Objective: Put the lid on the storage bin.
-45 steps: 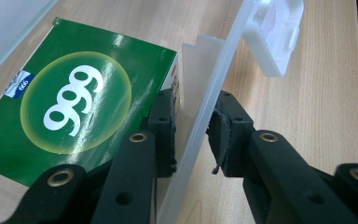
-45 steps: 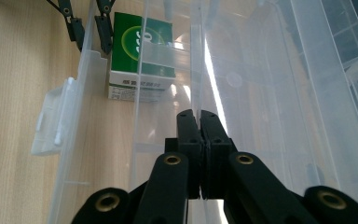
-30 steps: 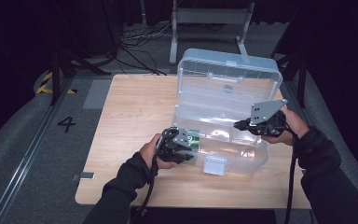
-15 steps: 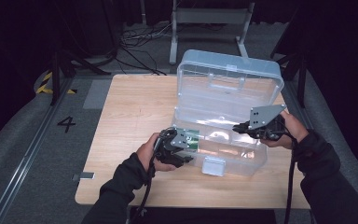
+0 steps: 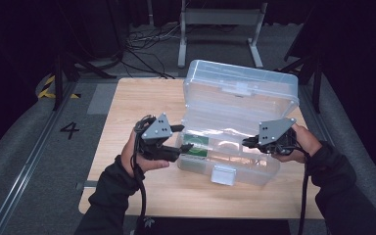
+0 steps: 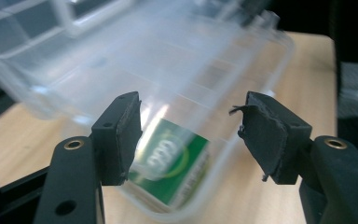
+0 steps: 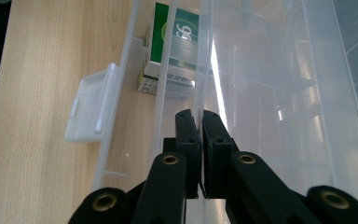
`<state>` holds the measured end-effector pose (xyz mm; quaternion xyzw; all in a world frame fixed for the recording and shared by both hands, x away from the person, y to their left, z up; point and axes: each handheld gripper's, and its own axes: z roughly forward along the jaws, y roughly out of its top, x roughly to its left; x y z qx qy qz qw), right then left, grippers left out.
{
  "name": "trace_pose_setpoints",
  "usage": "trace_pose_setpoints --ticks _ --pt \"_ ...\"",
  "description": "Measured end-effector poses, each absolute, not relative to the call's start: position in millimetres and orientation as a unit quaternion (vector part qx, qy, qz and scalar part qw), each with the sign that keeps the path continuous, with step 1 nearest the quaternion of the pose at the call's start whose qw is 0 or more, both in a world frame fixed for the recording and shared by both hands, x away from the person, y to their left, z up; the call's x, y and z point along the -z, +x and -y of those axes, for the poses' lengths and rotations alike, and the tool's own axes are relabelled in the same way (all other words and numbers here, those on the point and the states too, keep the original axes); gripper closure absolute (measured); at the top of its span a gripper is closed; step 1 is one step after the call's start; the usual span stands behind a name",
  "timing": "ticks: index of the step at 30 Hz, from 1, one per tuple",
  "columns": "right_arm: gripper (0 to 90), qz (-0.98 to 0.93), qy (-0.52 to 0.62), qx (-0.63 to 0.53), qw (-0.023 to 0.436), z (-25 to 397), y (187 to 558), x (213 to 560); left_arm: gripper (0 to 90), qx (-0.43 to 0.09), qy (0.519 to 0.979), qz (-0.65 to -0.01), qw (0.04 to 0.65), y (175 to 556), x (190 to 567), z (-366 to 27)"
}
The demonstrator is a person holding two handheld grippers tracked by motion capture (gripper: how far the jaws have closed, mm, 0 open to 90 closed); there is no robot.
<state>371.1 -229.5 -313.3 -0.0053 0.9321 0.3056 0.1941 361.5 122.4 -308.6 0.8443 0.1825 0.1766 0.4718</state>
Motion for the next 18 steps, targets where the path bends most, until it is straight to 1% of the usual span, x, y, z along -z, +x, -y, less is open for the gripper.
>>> trace_pose_setpoints --ticks 6,8,10,14,16,17,18 --pt "87.3 -0.93 -0.007 -0.302 0.208 230 366 315 38.1 -0.211 0.836 -0.219 0.456 387 303 -115" --pt "87.3 -0.93 -0.004 -0.302 0.207 230 365 316 38.3 -0.22 0.838 -0.218 0.45 393 302 -113" --pt "87.1 -0.93 -0.004 -0.303 0.208 229 365 317 38.7 -0.218 0.832 -0.228 0.455 400 300 -112" --pt "86.8 -0.929 -0.005 -0.303 0.213 229 364 317 40.7 -0.209 0.829 -0.228 0.465 409 297 -110" --pt "86.7 -0.929 -0.004 -0.303 0.214 230 362 318 59.7 -0.202 0.831 -0.211 0.473 410 296 -110" --pt "86.7 -0.929 -0.003 -0.303 0.214 230 362 319 56.6 -0.202 0.833 -0.211 0.469 411 296 -109" --pt "86.5 -0.929 -0.004 -0.302 0.214 230 361 319 56.3 -0.204 0.832 -0.214 0.469 412 295 -108"
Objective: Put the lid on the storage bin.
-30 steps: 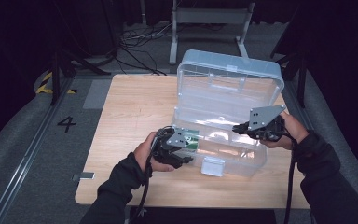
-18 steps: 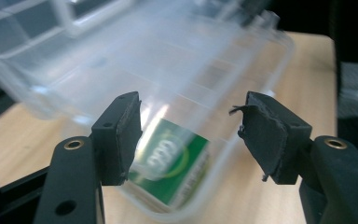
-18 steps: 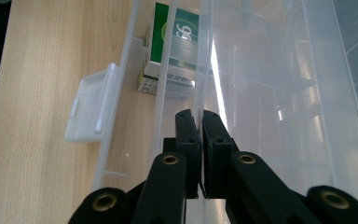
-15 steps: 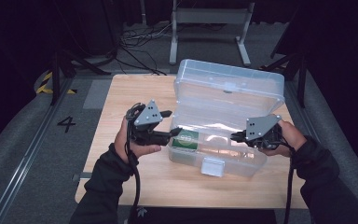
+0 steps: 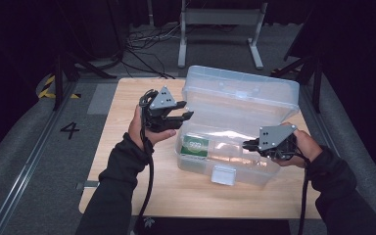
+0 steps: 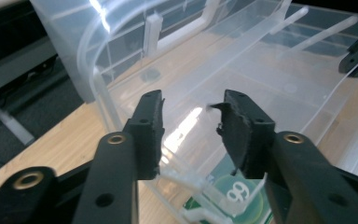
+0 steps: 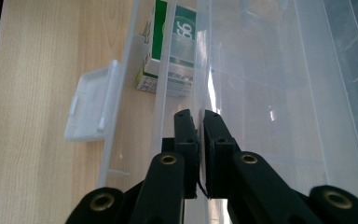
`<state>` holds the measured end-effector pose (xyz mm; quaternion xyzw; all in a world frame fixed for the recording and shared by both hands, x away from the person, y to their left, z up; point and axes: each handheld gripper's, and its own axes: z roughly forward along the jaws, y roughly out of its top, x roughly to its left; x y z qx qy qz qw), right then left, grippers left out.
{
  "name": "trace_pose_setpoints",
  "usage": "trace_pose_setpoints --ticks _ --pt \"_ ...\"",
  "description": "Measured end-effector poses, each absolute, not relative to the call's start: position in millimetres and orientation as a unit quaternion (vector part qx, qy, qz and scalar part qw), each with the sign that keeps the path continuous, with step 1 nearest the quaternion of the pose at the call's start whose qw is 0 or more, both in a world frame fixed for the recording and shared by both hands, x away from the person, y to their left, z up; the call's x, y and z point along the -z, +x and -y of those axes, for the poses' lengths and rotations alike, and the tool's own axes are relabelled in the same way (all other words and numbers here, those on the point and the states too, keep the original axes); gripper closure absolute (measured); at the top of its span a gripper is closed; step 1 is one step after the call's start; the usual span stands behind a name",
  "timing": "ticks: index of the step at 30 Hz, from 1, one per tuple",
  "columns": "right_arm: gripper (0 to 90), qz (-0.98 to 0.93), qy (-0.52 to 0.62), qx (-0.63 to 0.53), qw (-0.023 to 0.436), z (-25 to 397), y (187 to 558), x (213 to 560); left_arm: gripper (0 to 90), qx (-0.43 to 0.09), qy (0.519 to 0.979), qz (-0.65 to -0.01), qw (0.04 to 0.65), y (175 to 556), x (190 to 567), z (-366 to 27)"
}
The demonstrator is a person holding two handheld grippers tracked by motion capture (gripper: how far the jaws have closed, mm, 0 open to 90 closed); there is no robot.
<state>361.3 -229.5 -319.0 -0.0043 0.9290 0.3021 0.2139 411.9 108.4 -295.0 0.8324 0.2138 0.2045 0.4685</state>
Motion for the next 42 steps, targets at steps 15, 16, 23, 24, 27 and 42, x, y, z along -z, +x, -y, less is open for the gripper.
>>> trace_pose_setpoints --ticks 15,16,23,24,27,42 --pt "85.8 -0.927 -0.002 -0.301 0.222 229 354 325 81.2 -0.175 0.826 -0.229 0.485 426 293 -108" --pt "85.6 -0.927 -0.001 -0.302 0.223 229 353 325 81.3 -0.173 0.827 -0.229 0.484 427 293 -107" --pt "85.1 -0.926 0.003 -0.302 0.225 231 351 327 84.0 -0.17 0.829 -0.223 0.484 426 293 -106" --pt "84.9 -0.926 0.004 -0.303 0.224 231 351 327 84.1 -0.168 0.83 -0.222 0.484 426 293 -106" --pt "84.1 -0.926 0.008 -0.303 0.223 230 350 328 84.2 -0.165 0.833 -0.22 0.481 425 293 -106" --pt "77.4 -0.913 0.027 -0.329 0.238 239 338 329 85.0 -0.163 0.842 -0.21 0.47 420 294 -106"
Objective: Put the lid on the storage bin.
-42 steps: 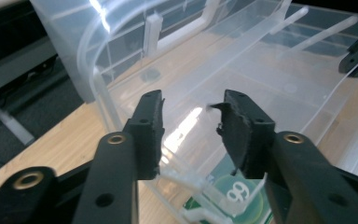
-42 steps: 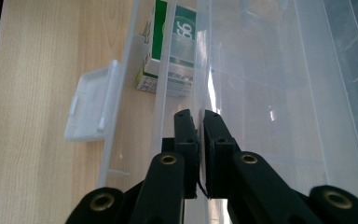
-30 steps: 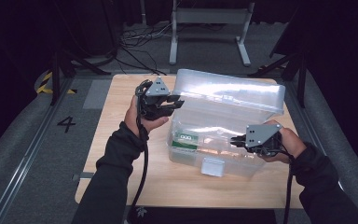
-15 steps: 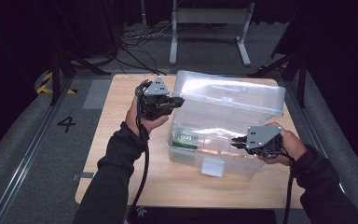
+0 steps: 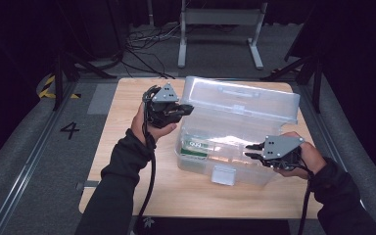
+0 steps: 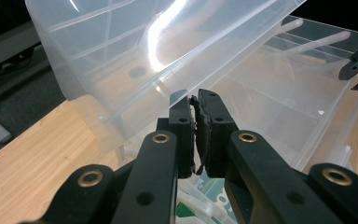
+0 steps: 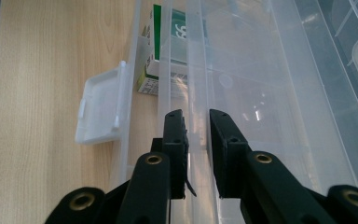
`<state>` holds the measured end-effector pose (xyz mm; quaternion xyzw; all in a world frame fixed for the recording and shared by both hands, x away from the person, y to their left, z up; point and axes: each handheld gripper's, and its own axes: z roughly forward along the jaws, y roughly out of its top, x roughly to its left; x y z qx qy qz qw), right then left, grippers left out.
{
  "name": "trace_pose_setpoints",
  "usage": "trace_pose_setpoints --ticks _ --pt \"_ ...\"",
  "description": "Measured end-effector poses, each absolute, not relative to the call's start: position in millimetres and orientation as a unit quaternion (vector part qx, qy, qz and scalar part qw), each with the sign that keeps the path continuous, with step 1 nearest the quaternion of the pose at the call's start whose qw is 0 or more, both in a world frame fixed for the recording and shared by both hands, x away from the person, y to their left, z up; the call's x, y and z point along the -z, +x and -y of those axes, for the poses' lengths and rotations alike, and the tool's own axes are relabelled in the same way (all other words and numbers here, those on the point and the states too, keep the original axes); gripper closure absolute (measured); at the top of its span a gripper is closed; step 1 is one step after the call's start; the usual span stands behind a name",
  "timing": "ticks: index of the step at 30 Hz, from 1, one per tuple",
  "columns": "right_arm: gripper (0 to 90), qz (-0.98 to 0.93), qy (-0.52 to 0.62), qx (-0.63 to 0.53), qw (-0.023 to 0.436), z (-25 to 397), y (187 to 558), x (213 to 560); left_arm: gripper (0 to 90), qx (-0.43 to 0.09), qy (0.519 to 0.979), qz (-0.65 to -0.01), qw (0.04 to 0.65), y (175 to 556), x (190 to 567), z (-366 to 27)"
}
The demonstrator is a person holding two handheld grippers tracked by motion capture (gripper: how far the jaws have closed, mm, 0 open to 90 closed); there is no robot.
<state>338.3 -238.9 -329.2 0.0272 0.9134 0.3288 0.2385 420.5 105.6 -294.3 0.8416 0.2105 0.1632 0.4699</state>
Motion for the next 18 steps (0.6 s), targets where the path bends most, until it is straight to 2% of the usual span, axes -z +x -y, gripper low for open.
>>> trace_pose_setpoints --ticks 7,18 --pt "72.9 -0.905 0.036 -0.349 0.241 248 327 325 85.3 -0.16 0.845 -0.205 0.468 416 298 -105" --pt "72.5 -0.894 0.051 -0.375 0.238 280 307 318 85.7 -0.157 0.85 -0.201 0.462 408 303 -108"
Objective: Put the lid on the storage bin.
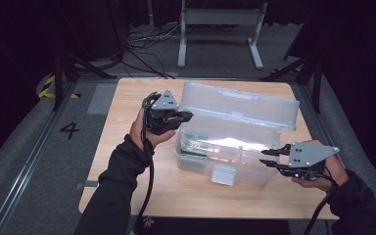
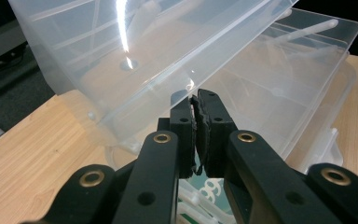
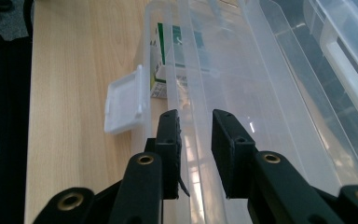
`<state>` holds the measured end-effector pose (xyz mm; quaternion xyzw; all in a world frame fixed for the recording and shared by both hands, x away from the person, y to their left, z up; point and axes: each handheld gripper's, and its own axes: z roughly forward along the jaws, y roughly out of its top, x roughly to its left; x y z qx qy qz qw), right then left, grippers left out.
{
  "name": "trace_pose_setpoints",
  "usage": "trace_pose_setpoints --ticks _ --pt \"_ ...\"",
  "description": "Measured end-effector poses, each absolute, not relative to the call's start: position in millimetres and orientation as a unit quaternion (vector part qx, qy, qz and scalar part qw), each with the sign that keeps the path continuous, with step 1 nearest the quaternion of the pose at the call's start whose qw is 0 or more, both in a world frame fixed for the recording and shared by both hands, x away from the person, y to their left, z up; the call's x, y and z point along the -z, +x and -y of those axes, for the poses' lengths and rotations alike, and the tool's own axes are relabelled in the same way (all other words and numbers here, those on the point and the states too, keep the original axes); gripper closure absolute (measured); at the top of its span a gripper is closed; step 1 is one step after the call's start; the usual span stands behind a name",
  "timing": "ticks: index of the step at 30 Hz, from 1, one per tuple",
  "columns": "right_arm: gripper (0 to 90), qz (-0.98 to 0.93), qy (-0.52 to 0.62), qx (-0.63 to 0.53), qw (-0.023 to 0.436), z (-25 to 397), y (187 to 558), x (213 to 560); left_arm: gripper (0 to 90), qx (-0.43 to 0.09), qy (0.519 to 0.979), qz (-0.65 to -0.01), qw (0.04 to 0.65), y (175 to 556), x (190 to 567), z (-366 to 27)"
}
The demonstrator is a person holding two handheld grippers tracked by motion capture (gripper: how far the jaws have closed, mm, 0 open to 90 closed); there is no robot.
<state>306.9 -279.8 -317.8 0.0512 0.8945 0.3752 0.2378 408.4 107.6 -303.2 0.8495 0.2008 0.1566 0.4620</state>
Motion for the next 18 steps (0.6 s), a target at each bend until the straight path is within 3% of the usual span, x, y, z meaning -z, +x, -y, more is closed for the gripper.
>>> trace_pose_setpoints --ticks 18 --pt "66.6 -0.891 0.153 -0.359 0.231 354 302 349 86.1 -0.145 0.86 -0.192 0.45 392 321 -113"
